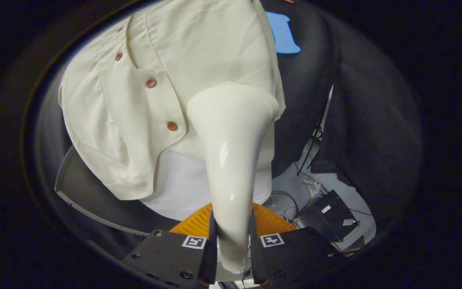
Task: Iron the clothes twice with a garment steamer, once on the left side and once on the right side.
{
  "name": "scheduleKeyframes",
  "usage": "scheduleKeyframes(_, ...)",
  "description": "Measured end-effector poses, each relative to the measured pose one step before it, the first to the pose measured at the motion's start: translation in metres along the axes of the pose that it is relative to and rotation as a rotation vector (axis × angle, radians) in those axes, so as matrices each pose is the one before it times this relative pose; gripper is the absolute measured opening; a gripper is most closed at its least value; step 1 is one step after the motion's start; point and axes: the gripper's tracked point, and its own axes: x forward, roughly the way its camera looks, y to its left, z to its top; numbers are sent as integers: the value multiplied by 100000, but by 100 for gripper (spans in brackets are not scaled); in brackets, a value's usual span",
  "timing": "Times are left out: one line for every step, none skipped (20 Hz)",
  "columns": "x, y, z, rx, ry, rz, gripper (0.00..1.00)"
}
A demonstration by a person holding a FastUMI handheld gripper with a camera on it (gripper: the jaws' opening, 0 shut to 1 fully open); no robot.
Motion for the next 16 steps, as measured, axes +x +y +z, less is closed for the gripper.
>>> scheduleKeyframes(78,-152,-665,594,1172,-221,35)
scheduleKeyframes(147,-244,-535,490,302,-263,35)
scheduleKeyframes(159,-57,-513,675,318,65,35)
scheduleKeyframes(231,34,-379,802,-23,3,35)
scheduleKeyframes(142,30,-443,714,459,-237,35)
scheduleKeyframes(134,10,-521,245,530,-214,35)
scheduleKeyframes(5,-28,-466,-244,498,-359,35)
scheduleKeyframes(-47,-18,-457,-622,824,-433,35)
scheduleKeyframes(-132,59,-297,-263,-348,-363,35)
scheduleKeyframes(-223,189,-314,-108,-20,76,35)
scheduleKeyframes(-285,267,-347,199,41,141,35)
scheduleKeyframes(-301,328,-167,73,-435,134,35)
scheduleKeyframes(-456,340,-133,18,-473,107,35)
scheduleKeyframes(-564,347,-106,-92,-771,412,35)
scheduleKeyframes(-704,477,-77,-173,-600,505,35)
scheduleKeyframes(-840,561,77,-179,-1109,118,35)
